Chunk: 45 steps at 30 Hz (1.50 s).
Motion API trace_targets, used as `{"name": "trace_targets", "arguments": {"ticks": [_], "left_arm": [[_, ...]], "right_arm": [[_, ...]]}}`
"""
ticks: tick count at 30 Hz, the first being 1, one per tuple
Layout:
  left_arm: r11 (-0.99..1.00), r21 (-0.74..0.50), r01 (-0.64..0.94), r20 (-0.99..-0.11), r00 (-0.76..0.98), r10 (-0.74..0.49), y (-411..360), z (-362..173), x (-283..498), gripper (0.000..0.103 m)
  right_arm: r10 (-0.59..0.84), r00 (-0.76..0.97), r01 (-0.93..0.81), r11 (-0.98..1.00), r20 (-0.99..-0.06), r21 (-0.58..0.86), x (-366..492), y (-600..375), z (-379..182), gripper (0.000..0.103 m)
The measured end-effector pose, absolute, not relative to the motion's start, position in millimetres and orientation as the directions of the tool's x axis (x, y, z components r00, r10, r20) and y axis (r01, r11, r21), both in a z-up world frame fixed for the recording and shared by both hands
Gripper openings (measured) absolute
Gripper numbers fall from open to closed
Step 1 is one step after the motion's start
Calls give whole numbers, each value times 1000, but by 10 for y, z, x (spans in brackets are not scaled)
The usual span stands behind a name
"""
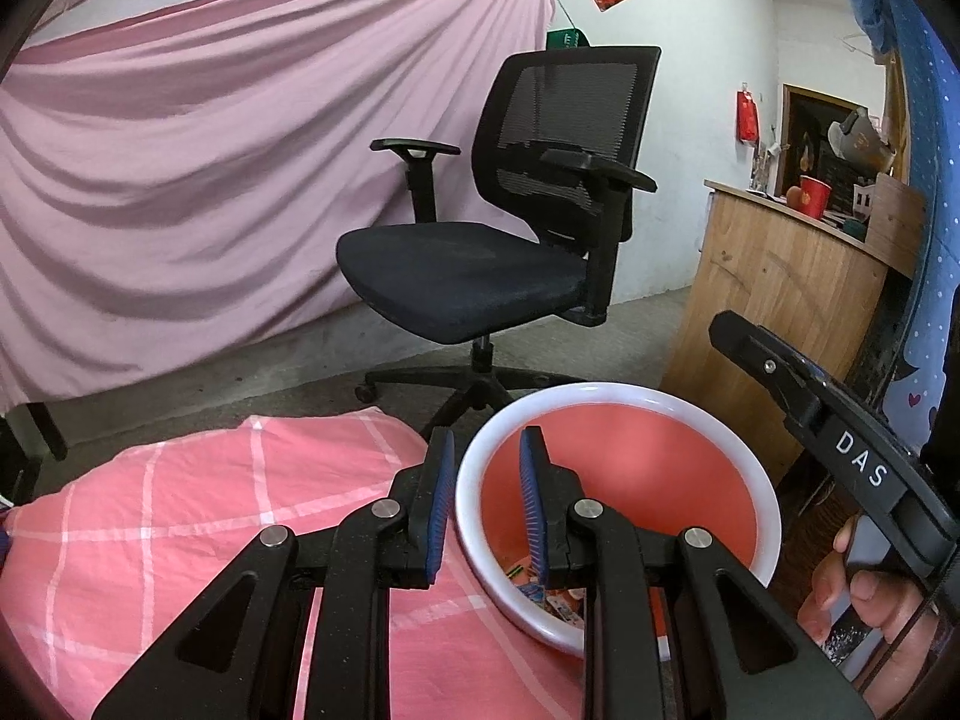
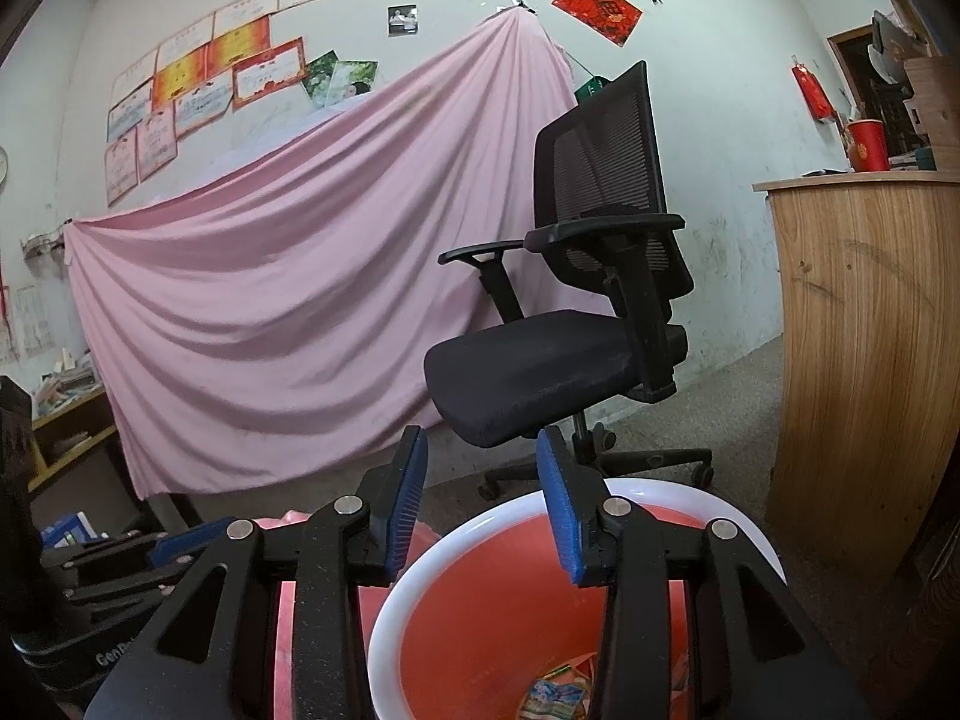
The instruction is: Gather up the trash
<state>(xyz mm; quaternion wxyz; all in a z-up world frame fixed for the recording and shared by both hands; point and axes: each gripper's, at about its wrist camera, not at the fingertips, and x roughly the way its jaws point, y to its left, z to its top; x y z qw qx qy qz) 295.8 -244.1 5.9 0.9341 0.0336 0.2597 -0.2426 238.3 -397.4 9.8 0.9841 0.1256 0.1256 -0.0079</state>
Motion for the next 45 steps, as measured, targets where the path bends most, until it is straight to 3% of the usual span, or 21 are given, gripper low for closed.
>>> {"name": "trace_targets", "arguments": {"ticks": [3,5,9,11,13,15,20,24,45], "left_arm": [[888,-64,456,-493,759,-426,-2365,101,2944,24],[894,-65,444,-483,770,-417,-2311,132,2924,36],[907,-69,416,-464,791,-398,-2172,199,2877,42],[916,-73,395,-458,802,-383,-2089,228,2854,52],[925,-86,369,-446,816,-367,-1990,265,2833,59],[932,-98,349,-439,825,-355,-1915,292,2810,63],[944,-138,299,-415,848,-329,-1676,340,2751,95],[957,-144,252,-380,879,-289,-1522,361,2685,99],[981,-125,148,-399,898,-187,-939,83,2135,99]], "right_arm": [[17,968,45,970,-251,240,2380,-3949,100,40],[17,968,44,971,-250,236,2375,-3932,102,43],[14,969,42,974,-245,223,2349,-3899,119,49],[8,970,47,975,-243,219,2339,-3886,127,52],[-5,970,60,974,-243,217,2330,-3878,134,60],[-29,972,82,972,-232,222,2301,-3878,139,85],[-62,975,113,965,-215,235,2248,-3875,152,98],[-63,976,112,966,-209,232,2221,-3831,150,103],[-17,980,37,995,-197,98,1899,-3298,53,103]]}}
